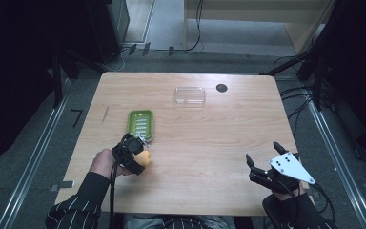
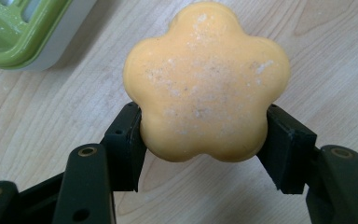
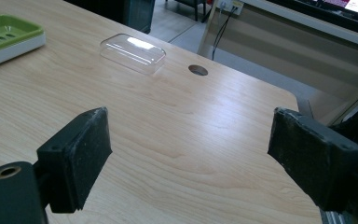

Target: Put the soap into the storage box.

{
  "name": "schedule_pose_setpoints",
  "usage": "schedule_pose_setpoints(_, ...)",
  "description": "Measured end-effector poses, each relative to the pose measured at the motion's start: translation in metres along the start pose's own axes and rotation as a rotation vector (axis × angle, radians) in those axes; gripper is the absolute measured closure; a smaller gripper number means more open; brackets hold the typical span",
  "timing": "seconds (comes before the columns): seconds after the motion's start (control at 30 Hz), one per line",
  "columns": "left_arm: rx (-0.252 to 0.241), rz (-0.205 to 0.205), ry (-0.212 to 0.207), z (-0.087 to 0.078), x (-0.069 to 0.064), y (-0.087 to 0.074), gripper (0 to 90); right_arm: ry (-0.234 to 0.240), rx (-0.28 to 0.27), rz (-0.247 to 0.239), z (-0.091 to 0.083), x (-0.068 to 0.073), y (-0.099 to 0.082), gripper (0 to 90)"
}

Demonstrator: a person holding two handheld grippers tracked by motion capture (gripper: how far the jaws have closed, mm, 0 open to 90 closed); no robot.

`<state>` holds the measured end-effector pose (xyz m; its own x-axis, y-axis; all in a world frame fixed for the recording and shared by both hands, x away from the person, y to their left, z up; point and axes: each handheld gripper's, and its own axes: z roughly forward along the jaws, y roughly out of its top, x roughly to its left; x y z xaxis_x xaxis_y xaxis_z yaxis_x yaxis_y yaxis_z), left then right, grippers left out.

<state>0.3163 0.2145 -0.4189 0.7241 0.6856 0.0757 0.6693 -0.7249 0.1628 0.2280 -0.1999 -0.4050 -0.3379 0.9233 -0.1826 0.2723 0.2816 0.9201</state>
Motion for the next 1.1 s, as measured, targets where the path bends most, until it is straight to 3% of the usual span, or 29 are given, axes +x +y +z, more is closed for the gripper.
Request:
schedule_pose_setpoints(0.5,-0.018,0.015,0.006,-0.010,0.006,0.009,39.8,-0.003,0.001,0.000,-0.001,-0.001,-0.001,13.3)
schedule_pose_setpoints(1.1,-0.042,0.000,0.011,-0.021,0.019,0.017,39.8,0.004,0.001,-0.005,0.001,0.001,0.001,13.3)
